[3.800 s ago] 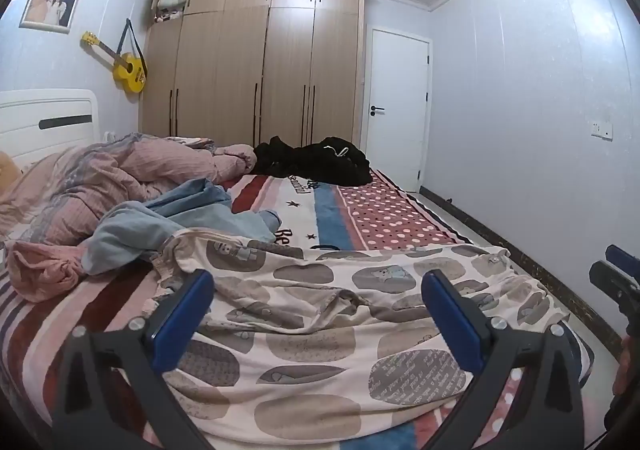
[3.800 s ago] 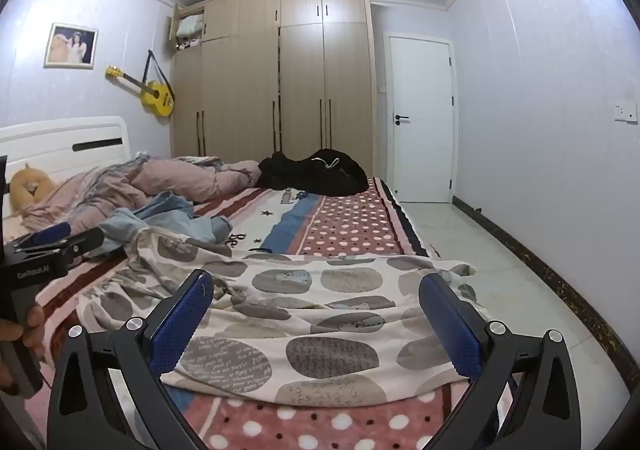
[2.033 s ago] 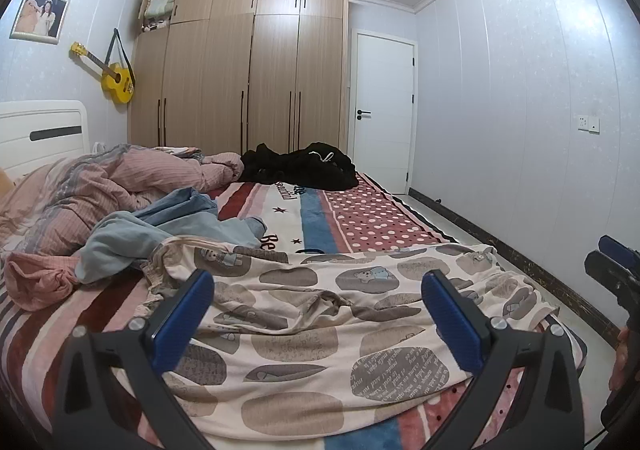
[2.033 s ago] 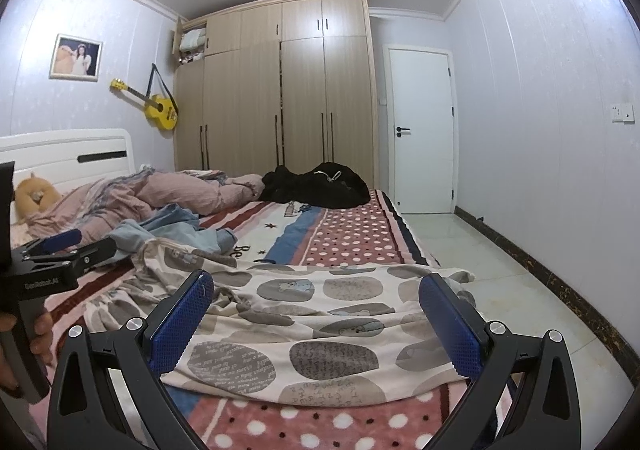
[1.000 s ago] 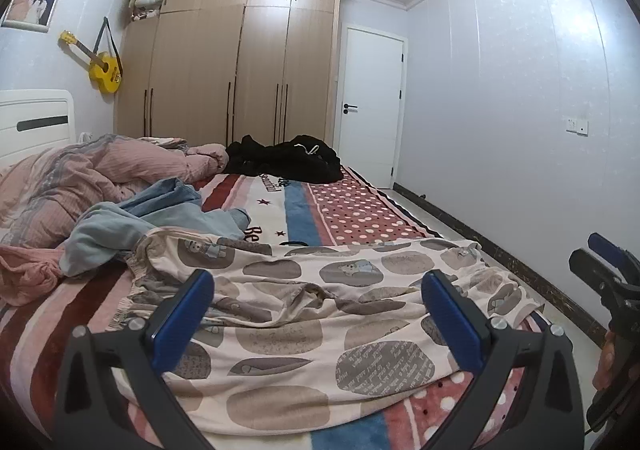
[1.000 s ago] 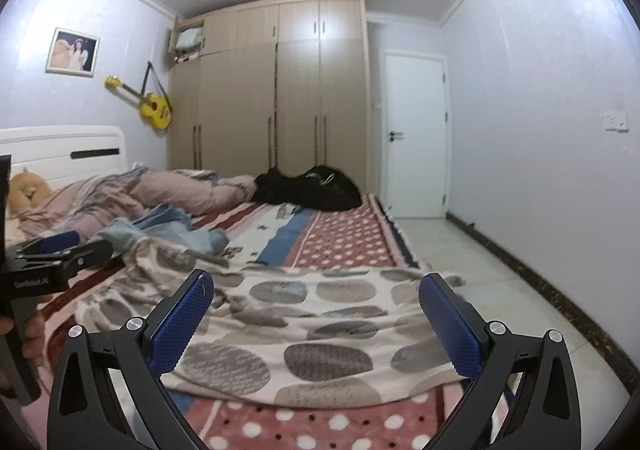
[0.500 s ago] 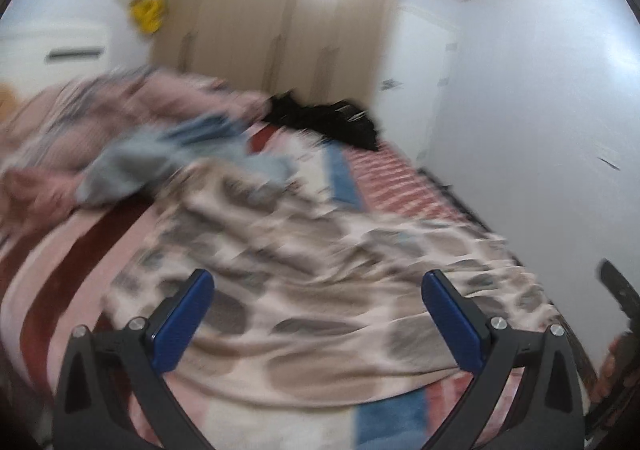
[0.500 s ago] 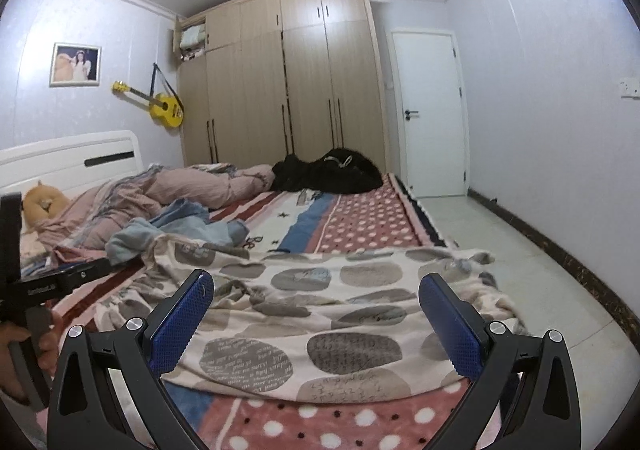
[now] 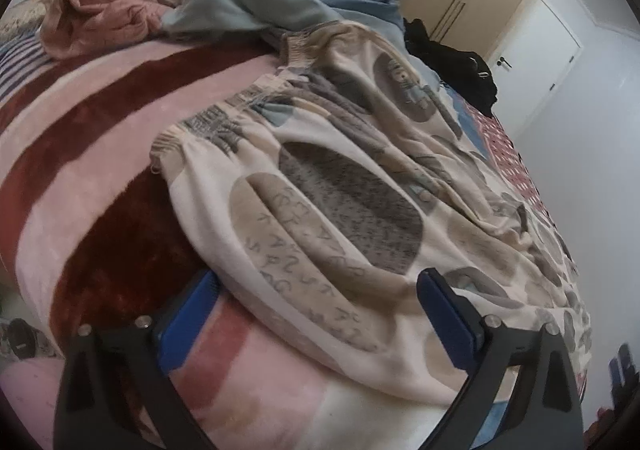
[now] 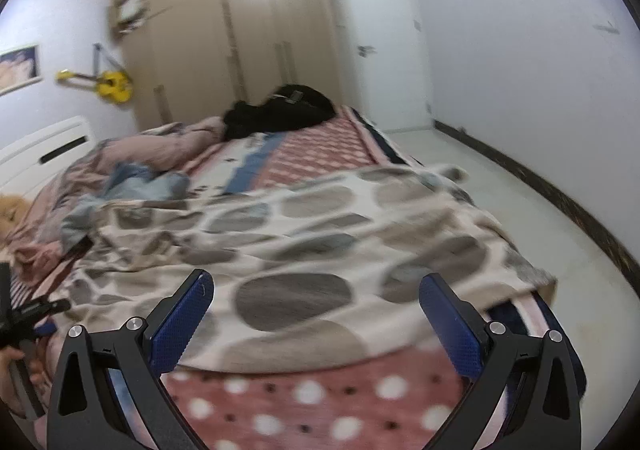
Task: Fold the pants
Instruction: 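Grasp the pants waistband with the left tool while the right tool grasps the hem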
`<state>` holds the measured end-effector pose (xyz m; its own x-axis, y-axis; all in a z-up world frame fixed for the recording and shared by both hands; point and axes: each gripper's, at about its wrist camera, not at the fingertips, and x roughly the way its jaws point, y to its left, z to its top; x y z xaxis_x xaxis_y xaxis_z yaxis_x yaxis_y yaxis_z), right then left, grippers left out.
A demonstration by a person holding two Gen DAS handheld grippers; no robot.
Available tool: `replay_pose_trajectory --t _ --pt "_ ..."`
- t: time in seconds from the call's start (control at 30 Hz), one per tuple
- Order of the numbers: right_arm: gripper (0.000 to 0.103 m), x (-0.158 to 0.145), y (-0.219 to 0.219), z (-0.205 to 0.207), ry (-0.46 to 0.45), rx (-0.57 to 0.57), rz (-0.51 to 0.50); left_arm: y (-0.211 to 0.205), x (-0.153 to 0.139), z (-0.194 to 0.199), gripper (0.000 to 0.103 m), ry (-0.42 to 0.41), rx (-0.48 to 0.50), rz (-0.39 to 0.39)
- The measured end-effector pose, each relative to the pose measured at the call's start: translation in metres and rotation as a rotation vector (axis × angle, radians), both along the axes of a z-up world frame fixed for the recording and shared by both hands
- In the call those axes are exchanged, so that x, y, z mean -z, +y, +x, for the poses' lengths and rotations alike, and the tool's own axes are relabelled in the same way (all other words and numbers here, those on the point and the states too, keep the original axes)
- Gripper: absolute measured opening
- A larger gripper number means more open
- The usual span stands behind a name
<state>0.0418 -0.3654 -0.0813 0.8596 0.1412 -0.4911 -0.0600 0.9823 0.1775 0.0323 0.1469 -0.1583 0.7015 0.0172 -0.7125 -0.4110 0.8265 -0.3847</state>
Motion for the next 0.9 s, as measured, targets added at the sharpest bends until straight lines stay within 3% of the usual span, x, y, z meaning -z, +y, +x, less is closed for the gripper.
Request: replay_pose_trajectory --t 0.1,0.27,0.43,0.57,0.67,0.77,0.83,0.9 --pt "0.103 0.017 -0.028 0.006 0.063 0.083 0.025 -0.003 0.0 0.001 0.098 0.002 0.005 0.007" --pt "0.1 0.048 -0.069 0.015 0.166 0.117 0.177 -0.006 0.001 0.0 0.098 0.018 0.029 -0.006" --pt "0.095 0.055 -0.075 0.026 0.154 0.113 0.19 -0.002 0.003 0.009 0.098 0.009 0.042 -0.041" --pt "0.075 0.056 -0.095 0.045 0.141 0.155 0.266 0.013 0.003 0.022 0.097 -0.031 0.015 -0.072" --pt "0.06 0.056 -0.115 0.054 0.121 0.222 0.3 0.02 0.0 0.029 0.083 -0.035 -0.009 -0.065" --pt "0.042 0.054 -0.128 0.064 0.115 0.292 0.294 0.027 -0.003 0.032 0.052 -0.038 -0.032 -0.066" --pt "0.032 0.052 -0.133 0.067 0.115 0.33 0.282 0.031 -0.005 0.033 0.016 -0.037 -0.04 -0.073" --pt "0.015 0.05 -0.136 0.069 0.123 0.351 0.273 0.034 -0.01 0.03 0.011 -0.055 -0.031 -0.074"
